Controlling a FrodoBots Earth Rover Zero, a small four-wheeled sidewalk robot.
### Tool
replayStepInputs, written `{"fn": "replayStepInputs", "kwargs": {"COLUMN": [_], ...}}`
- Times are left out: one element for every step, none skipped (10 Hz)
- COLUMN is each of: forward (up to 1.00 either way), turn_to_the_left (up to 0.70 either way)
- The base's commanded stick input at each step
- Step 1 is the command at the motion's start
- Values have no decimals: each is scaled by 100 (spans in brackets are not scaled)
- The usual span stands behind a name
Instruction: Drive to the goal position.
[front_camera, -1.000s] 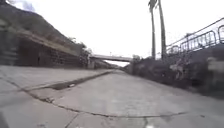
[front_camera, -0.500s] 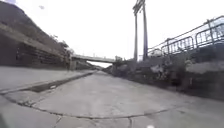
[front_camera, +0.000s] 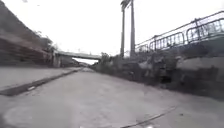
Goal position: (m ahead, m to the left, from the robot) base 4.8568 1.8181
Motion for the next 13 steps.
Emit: {"fn": "replayStepInputs", "kwargs": {"forward": [57, 18, 0, 0, 0, 0, 70, 70, 70, 70, 70, 70, 70], "turn_to_the_left": [0, 0, 33, 11, 0, 0, 0, 0, 12, 26, 27, 27, 27]}}
